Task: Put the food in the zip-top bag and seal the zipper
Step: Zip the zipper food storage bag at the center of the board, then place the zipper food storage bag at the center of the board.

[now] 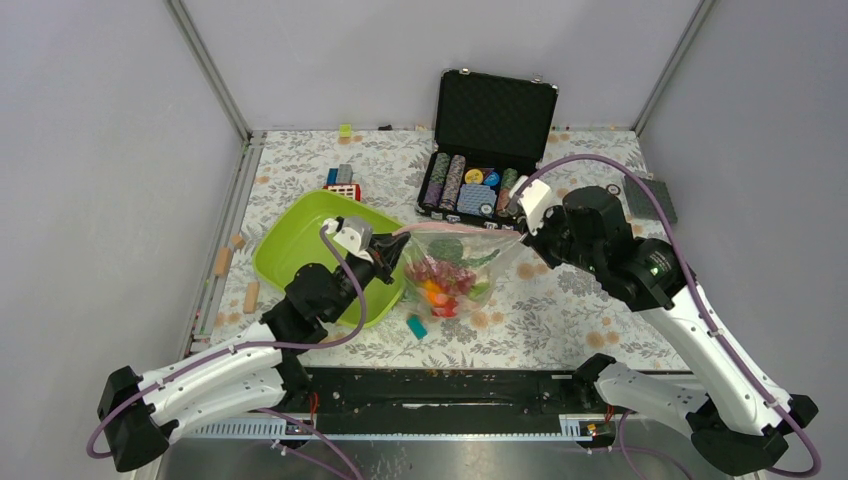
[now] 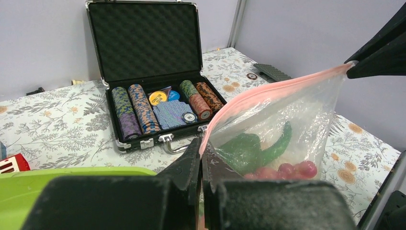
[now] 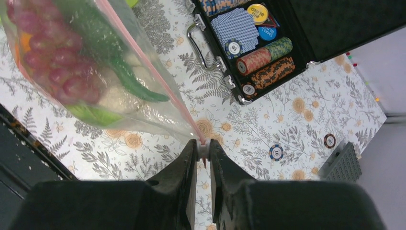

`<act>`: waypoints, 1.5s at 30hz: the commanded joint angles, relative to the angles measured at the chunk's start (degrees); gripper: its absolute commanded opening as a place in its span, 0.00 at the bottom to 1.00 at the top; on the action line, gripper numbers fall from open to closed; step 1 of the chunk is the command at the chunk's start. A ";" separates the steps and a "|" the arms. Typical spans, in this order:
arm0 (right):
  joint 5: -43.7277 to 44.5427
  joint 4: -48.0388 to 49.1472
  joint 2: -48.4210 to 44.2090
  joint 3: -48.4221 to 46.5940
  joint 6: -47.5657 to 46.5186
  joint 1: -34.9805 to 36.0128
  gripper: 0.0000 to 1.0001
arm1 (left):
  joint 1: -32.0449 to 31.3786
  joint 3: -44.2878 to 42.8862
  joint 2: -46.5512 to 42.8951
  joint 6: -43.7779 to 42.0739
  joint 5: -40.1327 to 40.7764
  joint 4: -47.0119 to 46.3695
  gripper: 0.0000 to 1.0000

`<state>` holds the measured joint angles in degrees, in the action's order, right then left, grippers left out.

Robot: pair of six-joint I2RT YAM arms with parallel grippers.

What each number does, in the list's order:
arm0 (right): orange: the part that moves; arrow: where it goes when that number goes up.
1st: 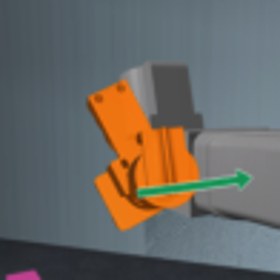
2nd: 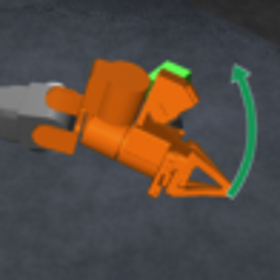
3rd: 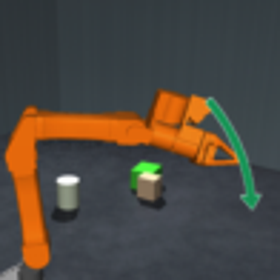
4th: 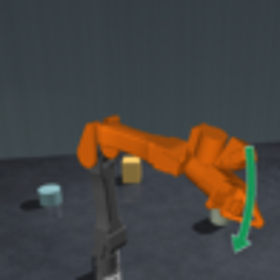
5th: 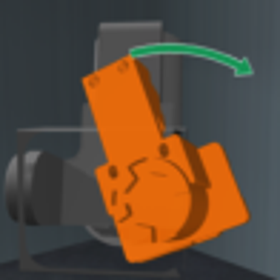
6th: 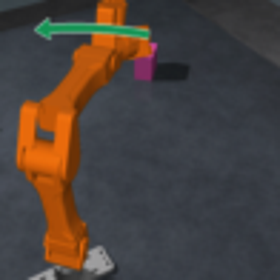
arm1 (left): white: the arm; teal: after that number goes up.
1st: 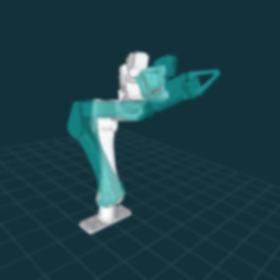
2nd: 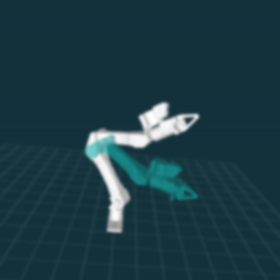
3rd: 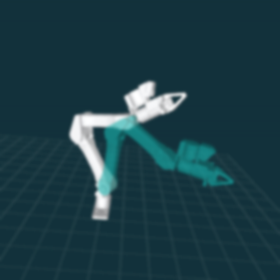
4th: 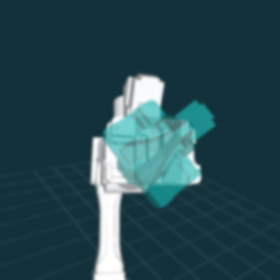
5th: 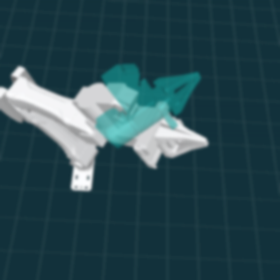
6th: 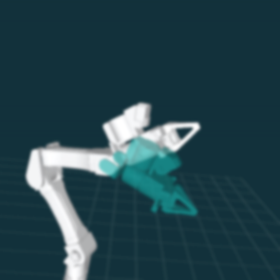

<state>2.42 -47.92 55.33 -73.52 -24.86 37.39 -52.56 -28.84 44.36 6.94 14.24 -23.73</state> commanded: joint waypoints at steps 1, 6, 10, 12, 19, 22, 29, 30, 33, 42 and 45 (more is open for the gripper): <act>11.17 0.85 -2.78 -1.47 5.14 -1.45 0.00 | 1.55 -1.22 -1.87 -2.02 8.56 -2.08 0.00; 13.72 5.73 -5.70 -0.27 11.76 -1.44 0.00 | 1.60 -2.20 -1.43 -1.21 5.09 -0.99 0.00; 11.99 11.17 -8.40 1.34 18.35 -1.44 0.00 | 1.64 -2.83 0.15 1.64 -9.26 -3.94 0.15; 14.13 13.25 -9.13 0.96 20.64 -1.45 0.00 | 1.62 -3.84 2.67 3.63 -17.98 -6.58 0.45; 46.92 8.16 -5.96 -6.23 22.53 -1.49 0.00 | 1.66 -10.79 7.10 6.71 -22.00 -1.19 0.99; 62.33 8.32 -4.51 -8.34 18.17 -1.81 0.00 | 1.62 -9.97 5.44 6.81 -19.38 -0.18 0.99; 66.76 12.37 -5.45 -4.65 13.82 -2.63 0.00 | 1.60 -5.69 -1.53 8.36 -14.53 2.44 0.99; 62.90 9.77 -5.60 -3.75 16.81 -2.59 0.00 | 1.61 -5.26 -2.47 8.80 -14.51 3.31 0.99; 47.52 2.18 -4.86 -0.55 26.07 -2.58 0.00 | 1.66 -4.51 -4.76 10.85 -9.52 7.30 0.99; 0.88 13.49 0.79 16.37 40.06 4.87 0.00 | 1.64 -3.87 -9.38 15.02 -4.95 17.53 0.99; -9.47 21.41 2.37 20.86 44.39 6.75 0.06 | 1.60 -3.88 -10.65 16.44 -2.93 20.75 0.99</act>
<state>13.47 -39.75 57.87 -55.53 10.83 41.65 -51.05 -32.21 35.73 20.40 6.61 -7.29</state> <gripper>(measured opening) 0.175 0.985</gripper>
